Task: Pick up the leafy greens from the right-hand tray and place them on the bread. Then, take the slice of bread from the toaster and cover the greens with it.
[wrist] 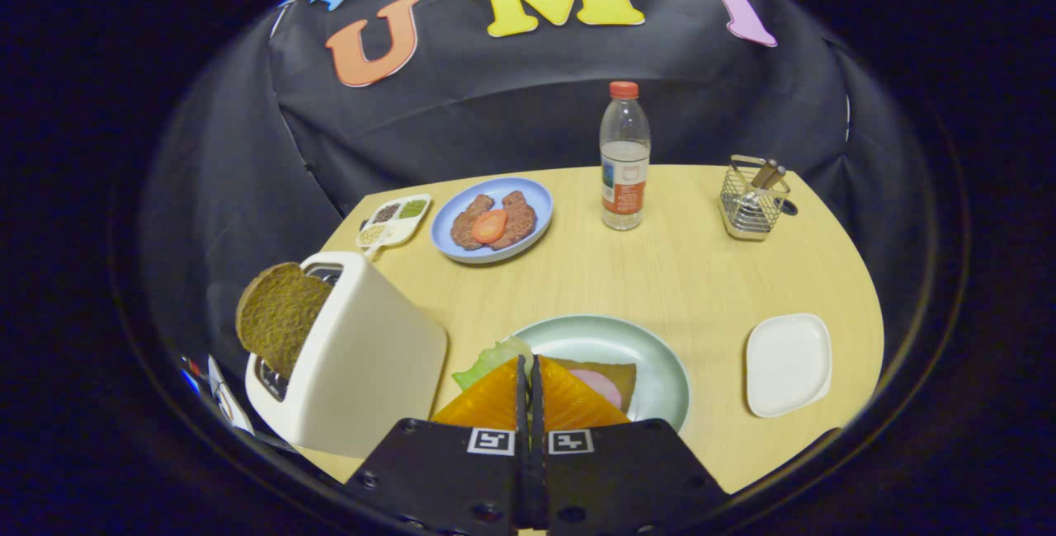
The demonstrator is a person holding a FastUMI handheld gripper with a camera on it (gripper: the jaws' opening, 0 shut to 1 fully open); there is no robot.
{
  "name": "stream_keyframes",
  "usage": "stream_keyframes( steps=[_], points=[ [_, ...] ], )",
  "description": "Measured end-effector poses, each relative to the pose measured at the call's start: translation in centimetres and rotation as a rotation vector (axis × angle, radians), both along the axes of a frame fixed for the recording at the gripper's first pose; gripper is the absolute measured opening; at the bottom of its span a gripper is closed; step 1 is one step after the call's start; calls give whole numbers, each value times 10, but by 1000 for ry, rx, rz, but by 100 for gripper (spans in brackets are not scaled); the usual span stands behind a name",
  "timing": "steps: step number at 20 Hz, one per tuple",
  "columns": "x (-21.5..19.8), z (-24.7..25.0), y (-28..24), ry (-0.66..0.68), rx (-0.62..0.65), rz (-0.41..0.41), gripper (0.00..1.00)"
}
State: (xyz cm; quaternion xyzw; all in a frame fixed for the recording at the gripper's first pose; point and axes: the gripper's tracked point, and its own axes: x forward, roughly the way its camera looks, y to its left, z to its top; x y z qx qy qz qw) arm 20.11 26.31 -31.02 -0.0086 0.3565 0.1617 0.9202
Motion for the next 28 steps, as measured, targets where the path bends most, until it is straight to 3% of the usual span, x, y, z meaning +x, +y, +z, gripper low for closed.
stream_keyframes(
  steps=[6, 14, 20, 28],
  points=[
    [25, -37, -18, 66, -34, -55, 0],
    [32, -34, -11, 20, -78, -34, 5],
    [17, -6, -17, -33, -110, -27, 47],
    [-38, 76, -13, -186, -63, -26, 87]
  ],
)
